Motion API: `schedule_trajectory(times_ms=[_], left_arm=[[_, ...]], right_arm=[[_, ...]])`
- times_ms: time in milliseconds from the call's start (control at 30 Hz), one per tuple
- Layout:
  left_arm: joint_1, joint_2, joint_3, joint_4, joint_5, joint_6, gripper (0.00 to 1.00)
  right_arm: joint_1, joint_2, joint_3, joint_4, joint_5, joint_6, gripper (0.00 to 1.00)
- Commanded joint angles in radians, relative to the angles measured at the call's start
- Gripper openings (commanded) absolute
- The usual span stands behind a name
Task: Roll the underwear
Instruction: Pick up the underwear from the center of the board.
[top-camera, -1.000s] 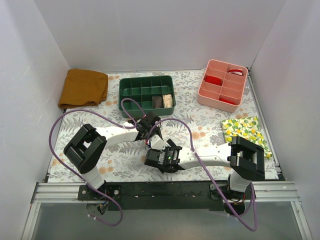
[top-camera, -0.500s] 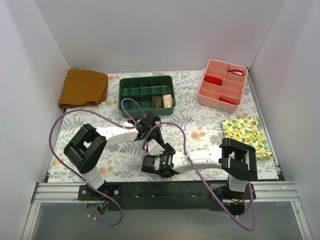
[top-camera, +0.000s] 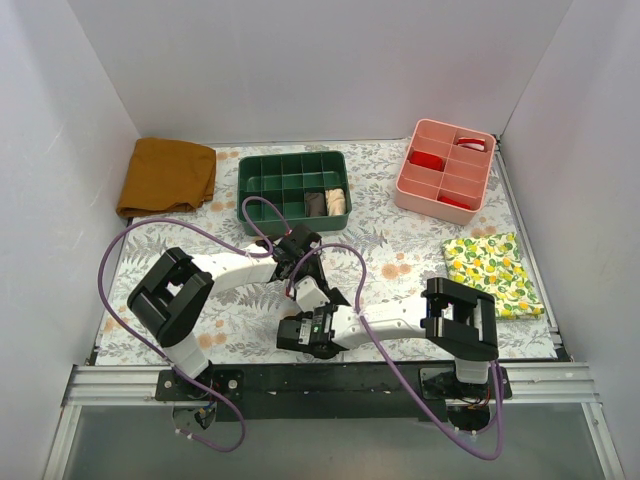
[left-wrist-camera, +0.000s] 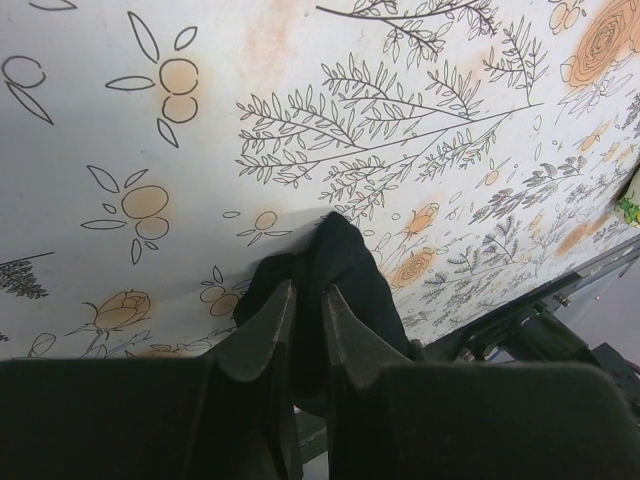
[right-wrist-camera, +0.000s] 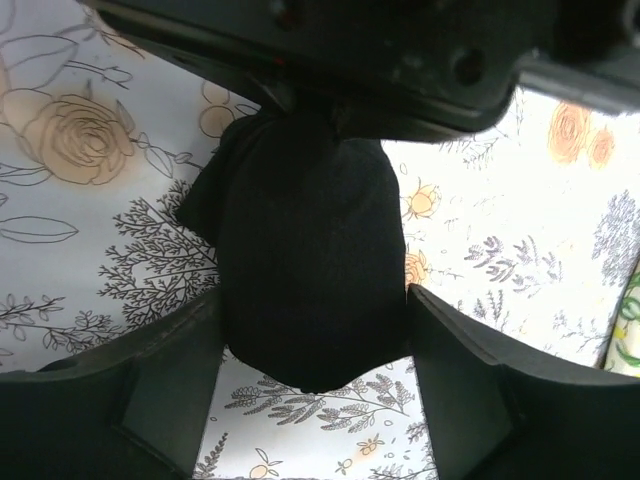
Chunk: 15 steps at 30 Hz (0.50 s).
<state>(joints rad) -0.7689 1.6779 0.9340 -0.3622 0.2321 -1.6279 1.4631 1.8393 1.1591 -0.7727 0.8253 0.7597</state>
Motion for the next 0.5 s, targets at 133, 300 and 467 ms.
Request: schedule_trajectory(times_ms=[133,300,467], left_arm=[[-0.009,0.009,-0.006,-0.030,-0.031,0.011,0.00],[-0.009,0.002,-0.012,-0.032,-0.037,0.008,0.00],[0.000,-0.009,-0.012,-0.032,-0.043,0.007,0.00]], right_arm=[[-0.006,0.020,-0.090,-0.002,-0.051,0.082,0.41],[-0.007,0.005,-0.111,0.032,-0.072,0.066,0.28],[-0.014,-0.023,-0.137,0.067,-0.094,0.053,0.02]])
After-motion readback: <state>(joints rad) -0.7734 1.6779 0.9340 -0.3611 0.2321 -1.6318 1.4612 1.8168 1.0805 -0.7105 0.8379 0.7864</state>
